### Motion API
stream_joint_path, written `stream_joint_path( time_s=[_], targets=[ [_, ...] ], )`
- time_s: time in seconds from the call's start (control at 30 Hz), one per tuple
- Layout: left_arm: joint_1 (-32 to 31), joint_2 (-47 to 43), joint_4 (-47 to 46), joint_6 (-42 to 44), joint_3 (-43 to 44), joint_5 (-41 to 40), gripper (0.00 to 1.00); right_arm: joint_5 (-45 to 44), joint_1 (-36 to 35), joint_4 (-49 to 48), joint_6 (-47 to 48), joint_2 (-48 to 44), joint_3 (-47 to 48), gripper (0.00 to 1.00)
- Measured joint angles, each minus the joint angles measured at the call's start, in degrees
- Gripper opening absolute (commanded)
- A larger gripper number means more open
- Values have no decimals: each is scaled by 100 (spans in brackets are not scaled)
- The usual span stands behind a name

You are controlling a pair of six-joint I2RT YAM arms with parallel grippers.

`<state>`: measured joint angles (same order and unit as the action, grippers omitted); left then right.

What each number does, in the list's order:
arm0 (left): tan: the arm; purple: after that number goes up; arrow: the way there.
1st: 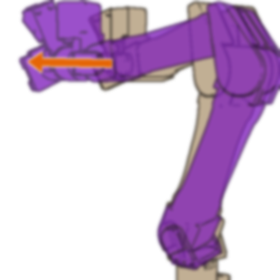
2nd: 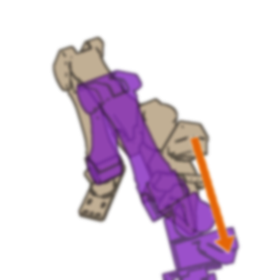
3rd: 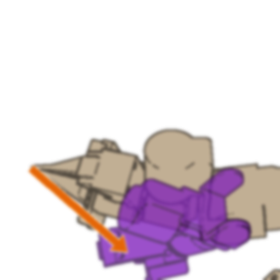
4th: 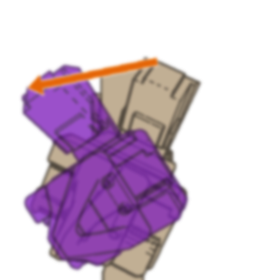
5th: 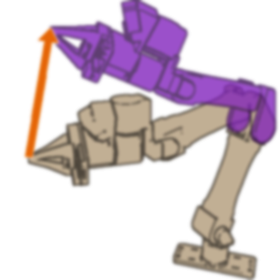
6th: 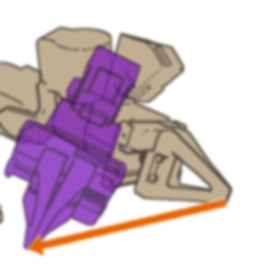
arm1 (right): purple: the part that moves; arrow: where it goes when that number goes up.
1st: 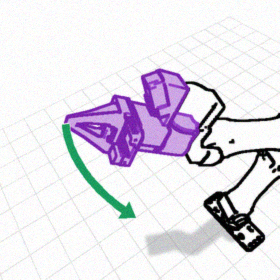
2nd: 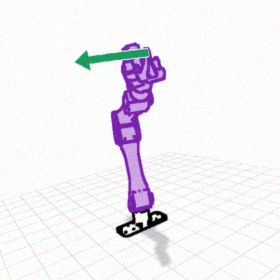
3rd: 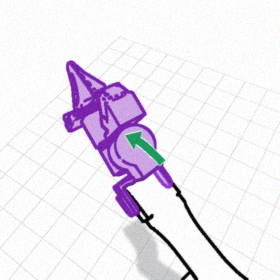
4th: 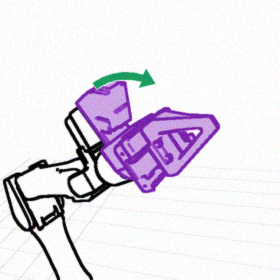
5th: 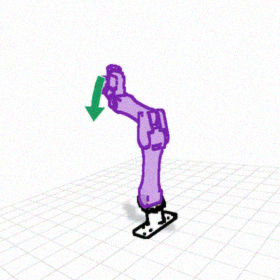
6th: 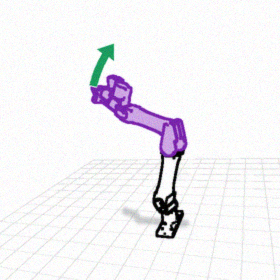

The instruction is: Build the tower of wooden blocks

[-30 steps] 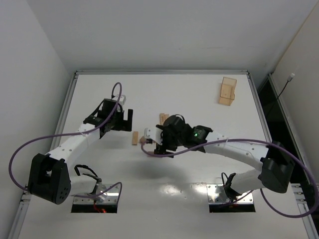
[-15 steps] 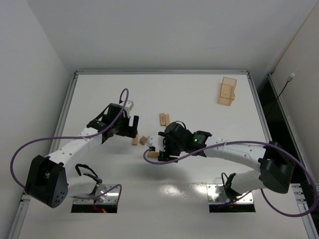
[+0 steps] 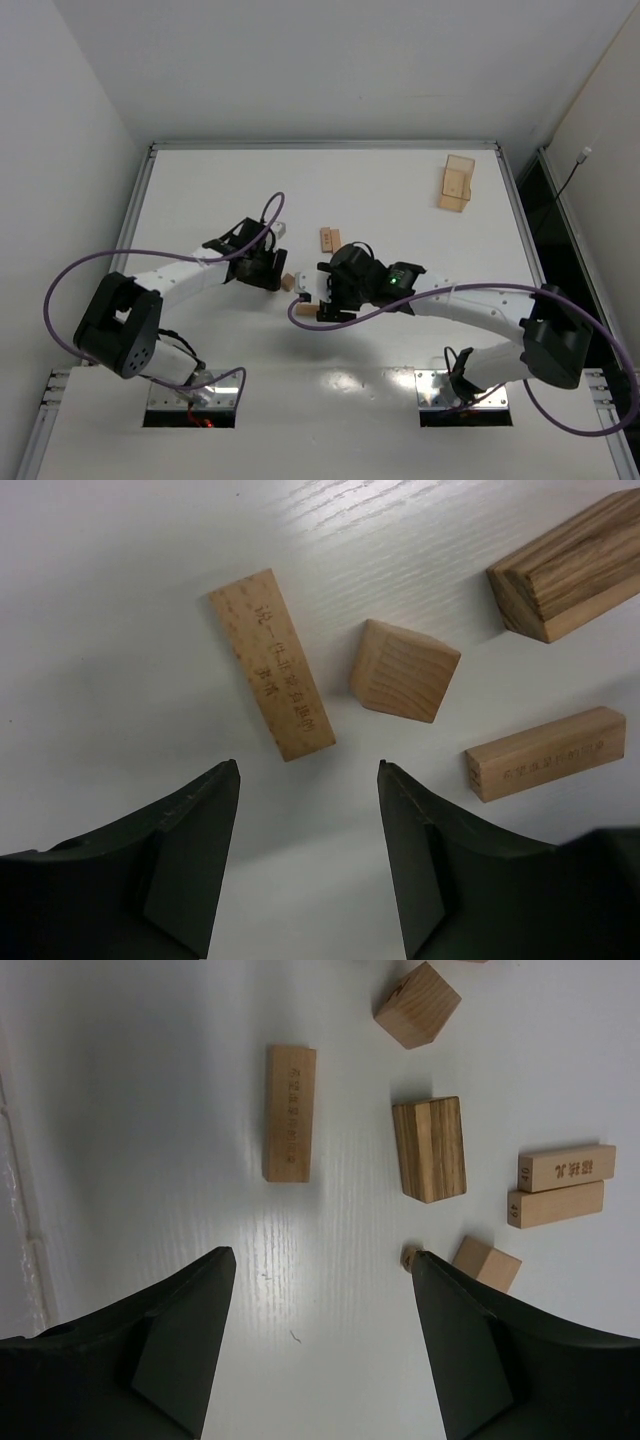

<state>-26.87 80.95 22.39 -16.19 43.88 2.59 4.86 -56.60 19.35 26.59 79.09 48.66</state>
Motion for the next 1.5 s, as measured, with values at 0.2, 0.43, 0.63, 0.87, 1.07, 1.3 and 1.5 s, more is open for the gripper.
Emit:
stream_joint_path(
  time_s=[0.2,0.43,0.63,0.87,1.07,1.3,1.5],
  targets=[
    [-55,278,-22,-149,334,-111,54,-24,0,-11,-4,-94,-92,68],
    [-55,680,-96,-271,599,-275,51,-70,11,-59,-4,-94,-109,68],
    [-55,920,-127,-356,728,-461,49,-109,98,-92,-24,-118,-133,68],
    [-55,1110,-98,-407,739,-614,46,-127,114,-92,-92,-179,-223,68],
    [-55,1123,-96,-435,739,-656,35,-138,114,-92,-118,-179,-225,68],
    [-55,1126,-133,-511,695,-664,32,-175,114,-94,-157,-179,-225,68],
    [-55,1309,-192,-551,695,-625,34,-190,114,-92,-179,-179,-225,68]
  ],
)
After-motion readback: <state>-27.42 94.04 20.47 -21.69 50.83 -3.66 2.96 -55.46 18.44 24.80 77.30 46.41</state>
